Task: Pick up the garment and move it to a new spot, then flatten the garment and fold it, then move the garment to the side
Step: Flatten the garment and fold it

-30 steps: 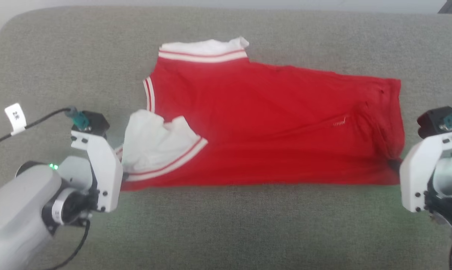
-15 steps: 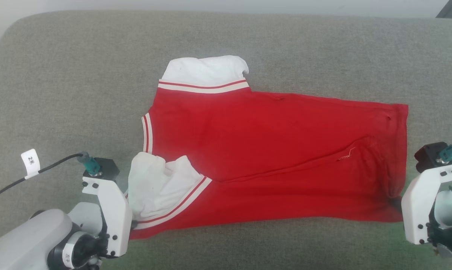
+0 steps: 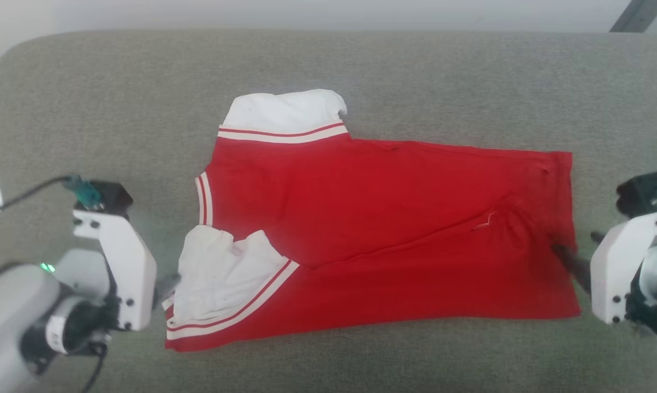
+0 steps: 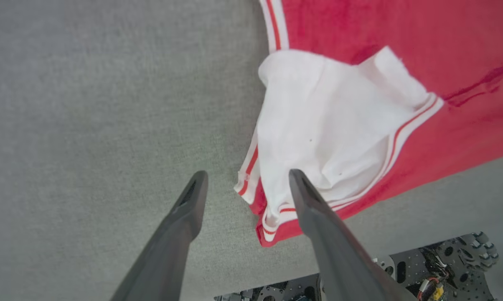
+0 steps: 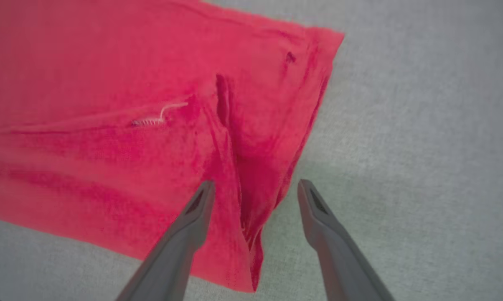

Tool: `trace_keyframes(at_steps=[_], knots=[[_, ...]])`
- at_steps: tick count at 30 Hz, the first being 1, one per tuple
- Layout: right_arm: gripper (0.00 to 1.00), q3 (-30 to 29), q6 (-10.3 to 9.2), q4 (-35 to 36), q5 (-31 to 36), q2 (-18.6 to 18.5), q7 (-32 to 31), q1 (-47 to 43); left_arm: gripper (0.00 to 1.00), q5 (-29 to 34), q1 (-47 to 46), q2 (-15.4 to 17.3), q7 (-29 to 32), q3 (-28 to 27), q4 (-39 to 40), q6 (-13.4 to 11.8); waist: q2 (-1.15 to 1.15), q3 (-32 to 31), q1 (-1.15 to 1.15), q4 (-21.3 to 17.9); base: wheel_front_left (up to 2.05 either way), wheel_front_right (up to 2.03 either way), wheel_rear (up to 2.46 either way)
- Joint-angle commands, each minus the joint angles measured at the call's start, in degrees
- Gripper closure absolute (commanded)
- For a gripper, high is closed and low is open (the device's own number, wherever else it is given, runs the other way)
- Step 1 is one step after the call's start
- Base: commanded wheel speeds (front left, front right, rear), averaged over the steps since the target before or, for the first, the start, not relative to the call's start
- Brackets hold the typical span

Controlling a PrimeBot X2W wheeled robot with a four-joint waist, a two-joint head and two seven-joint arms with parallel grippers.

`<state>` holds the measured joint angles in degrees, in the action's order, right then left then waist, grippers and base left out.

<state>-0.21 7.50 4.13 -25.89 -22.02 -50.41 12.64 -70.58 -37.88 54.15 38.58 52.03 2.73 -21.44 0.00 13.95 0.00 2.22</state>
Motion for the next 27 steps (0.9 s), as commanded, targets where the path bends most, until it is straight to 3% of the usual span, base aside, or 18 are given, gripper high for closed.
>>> trace_keyframes(at_steps=[1, 7, 8, 9, 19, 27], knots=[[0.0, -0.2, -0.01, 0.4, 0.0, 0.1, 0.7, 0.8, 0.0, 0.4, -0.9, 0.3, 0.2, -0.3, 0.4, -0.3, 0.0, -0.1, 0.0, -0.3, 0.0, 0.0, 0.0], [0.0, -0.2, -0.01, 2.7, 2.3, 2.2, 11.7, 3.6, 0.0, 3.6, -7.2, 2.6, 0.2, -2.5, 1.6, 1.0, 0.0, 1.0, 0.0, -3.4, 0.0, 0.0, 0.0], [0.0, 0.2, -0.01, 2.7, 2.7, 3.3, 16.6, 4.7, 0.0, 4.5, -9.4, 2.1, -0.5, -3.2, 0.0, 2.6, 0.0, 1.7, 0.0, -4.9, 0.0, 0.0, 0.0], [0.0, 0.2, -0.01, 2.7, 2.7, 3.3, 16.6, 4.7, 0.0, 4.5, -9.4, 2.1, -0.5, -3.2, 0.0, 2.6, 0.0, 1.7, 0.0, -4.9, 0.0, 0.0, 0.0], [0.0, 3.0, -0.01, -1.8, 8.7, 9.4, 41.2, 10.5, 0.0, 8.2, -18.9, -0.7, -3.3, -4.5, -14.0, 11.6, 0.0, 6.3, 0.0, -12.9, 0.0, 0.0, 0.0], [0.0, 6.0, -0.01, -6.5, 10.3, 12.5, 48.4, 12.9, 0.0, 11.4, -26.5, -3.7, -4.1, -3.7, -26.6, 18.4, 0.0, 10.7, 0.0, -17.1, 0.0, 0.0, 0.0]])
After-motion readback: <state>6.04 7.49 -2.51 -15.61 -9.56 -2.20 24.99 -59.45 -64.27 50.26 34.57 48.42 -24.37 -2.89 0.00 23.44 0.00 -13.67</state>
